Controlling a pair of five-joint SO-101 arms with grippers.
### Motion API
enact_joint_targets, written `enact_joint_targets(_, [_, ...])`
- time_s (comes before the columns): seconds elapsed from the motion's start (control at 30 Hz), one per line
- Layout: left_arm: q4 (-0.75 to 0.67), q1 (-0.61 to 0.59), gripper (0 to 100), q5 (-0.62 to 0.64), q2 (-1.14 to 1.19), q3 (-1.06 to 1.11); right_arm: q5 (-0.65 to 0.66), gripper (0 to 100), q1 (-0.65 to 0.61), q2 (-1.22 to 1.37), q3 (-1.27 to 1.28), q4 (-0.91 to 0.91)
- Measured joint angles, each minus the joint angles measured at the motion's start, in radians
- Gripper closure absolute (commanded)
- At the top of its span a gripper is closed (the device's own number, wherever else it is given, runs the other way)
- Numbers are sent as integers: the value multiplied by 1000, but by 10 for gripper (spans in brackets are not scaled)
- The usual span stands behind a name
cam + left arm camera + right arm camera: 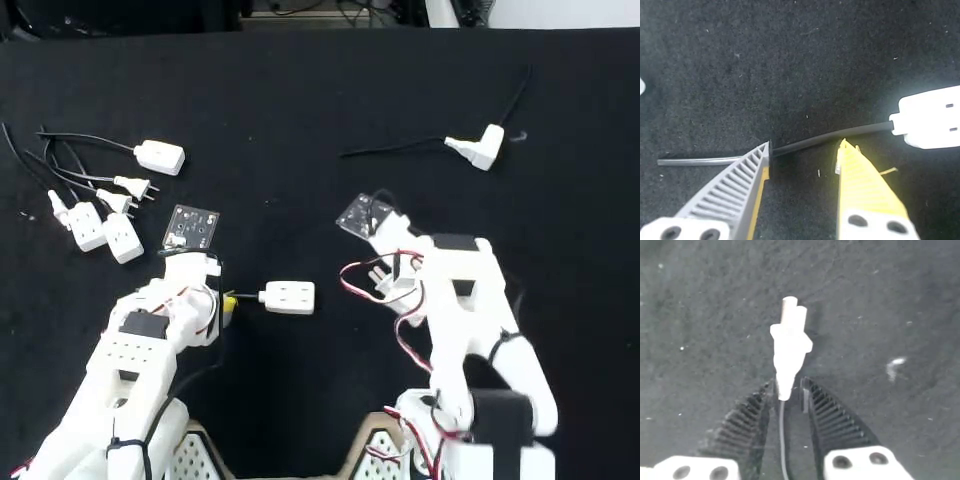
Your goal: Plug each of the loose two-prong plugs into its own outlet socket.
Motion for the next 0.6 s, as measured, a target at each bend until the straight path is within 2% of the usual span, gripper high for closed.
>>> enact_joint_targets(0.47, [0,0,780,0,0,0,-11,913,2,204,-132,9])
enact_joint_targets(0.6, [0,0,780,0,0,0,-46,913,-3,209,-180,110])
